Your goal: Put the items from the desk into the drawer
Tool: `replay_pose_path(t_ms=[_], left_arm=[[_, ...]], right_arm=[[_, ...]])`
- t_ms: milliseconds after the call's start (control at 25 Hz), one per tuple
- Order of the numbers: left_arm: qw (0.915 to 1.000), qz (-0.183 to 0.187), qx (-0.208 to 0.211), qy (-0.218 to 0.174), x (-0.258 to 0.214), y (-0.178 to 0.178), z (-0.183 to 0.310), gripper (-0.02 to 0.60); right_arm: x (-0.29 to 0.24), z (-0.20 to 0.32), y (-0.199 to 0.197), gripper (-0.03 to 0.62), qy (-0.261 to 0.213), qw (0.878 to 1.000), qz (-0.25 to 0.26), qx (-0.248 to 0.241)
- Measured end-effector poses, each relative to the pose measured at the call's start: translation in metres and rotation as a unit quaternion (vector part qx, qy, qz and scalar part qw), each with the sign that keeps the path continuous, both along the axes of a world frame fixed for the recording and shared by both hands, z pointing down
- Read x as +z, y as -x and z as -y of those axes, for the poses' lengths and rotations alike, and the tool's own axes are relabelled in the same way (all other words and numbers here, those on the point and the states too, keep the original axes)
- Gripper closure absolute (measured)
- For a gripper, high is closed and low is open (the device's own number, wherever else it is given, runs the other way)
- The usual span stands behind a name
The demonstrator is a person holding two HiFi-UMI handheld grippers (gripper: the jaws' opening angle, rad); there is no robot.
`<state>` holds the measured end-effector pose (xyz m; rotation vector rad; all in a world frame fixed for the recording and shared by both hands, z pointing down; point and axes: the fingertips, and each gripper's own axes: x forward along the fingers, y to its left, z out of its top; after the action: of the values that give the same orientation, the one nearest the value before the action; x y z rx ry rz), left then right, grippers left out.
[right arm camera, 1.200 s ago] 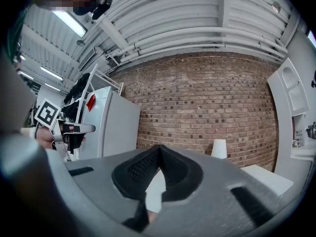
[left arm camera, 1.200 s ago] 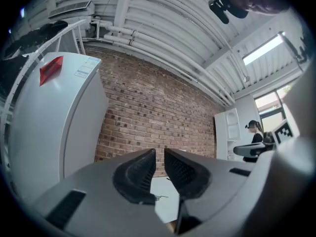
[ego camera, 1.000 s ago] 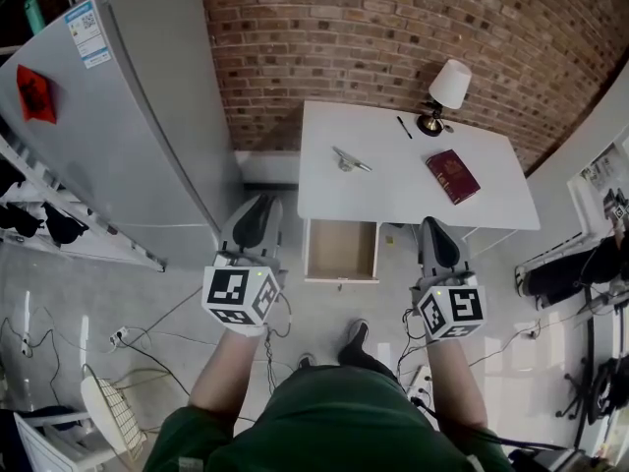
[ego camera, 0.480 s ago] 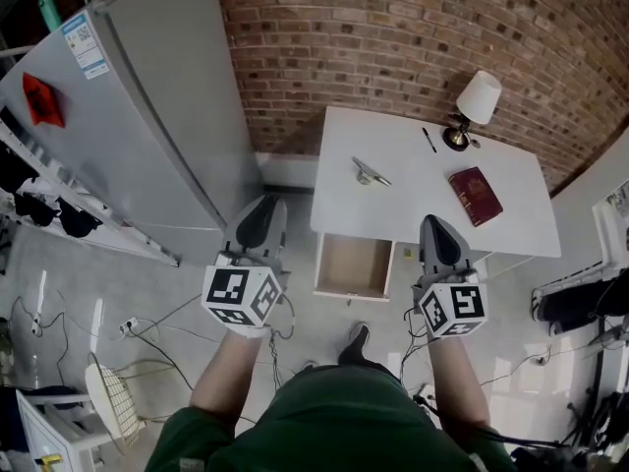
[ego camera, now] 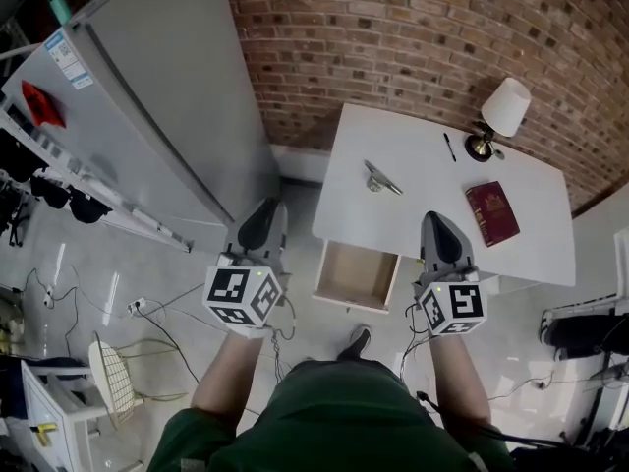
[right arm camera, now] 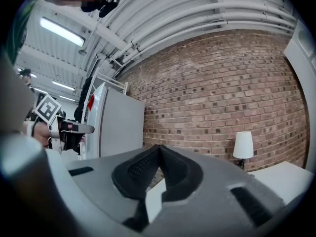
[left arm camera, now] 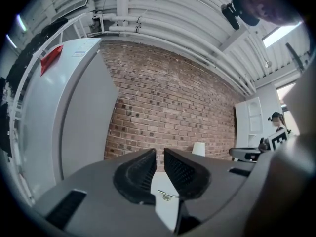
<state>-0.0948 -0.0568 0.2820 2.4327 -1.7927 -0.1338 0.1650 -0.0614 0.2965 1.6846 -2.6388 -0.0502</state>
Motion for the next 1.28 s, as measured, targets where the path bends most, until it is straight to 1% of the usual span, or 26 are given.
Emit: replay_pose_path(t_ms=[360, 600, 840, 960, 1040, 1120, 1280], left_arm=[[0.9994, 0.026, -0.023, 0.004, 0.001, -0.036, 0.020, 0.540], [0.9991, 0.036, -0.017, 0.015, 0.013, -0.046, 0.034, 0.540], [0.9990, 0.032, -0.014, 0.026, 0.031, -0.037, 0.056, 0.546], [0.9990, 0.028, 0.001, 0.035, 0.043, -0.032, 0.073, 0.548], [0.9987, 0.032, 0.016, 0.037, 0.051, -0.029, 0.085, 0.549], [0.9977, 0.043, 0.032, 0.041, 0.063, -0.023, 0.097, 0.551], [0.9948, 0.057, 0.054, 0.066, 0.093, -0.003, 0.118, 0.555]], right_arm=[[0.021, 0.044, -0.027, 0.592, 0.013, 0.999, 0.012, -0.031], [0.037, 0.071, -0.028, 0.592, 0.025, 0.999, 0.000, -0.040], [0.058, 0.096, -0.024, 0.592, 0.039, 0.998, -0.041, -0.026], [0.065, 0.109, -0.022, 0.592, 0.041, 0.997, -0.066, -0.007], [0.072, 0.118, -0.021, 0.592, 0.048, 0.996, -0.079, 0.007], [0.083, 0.128, -0.018, 0.592, 0.056, 0.993, -0.099, 0.022], [0.112, 0.147, -0.007, 0.592, 0.073, 0.983, -0.160, 0.041]])
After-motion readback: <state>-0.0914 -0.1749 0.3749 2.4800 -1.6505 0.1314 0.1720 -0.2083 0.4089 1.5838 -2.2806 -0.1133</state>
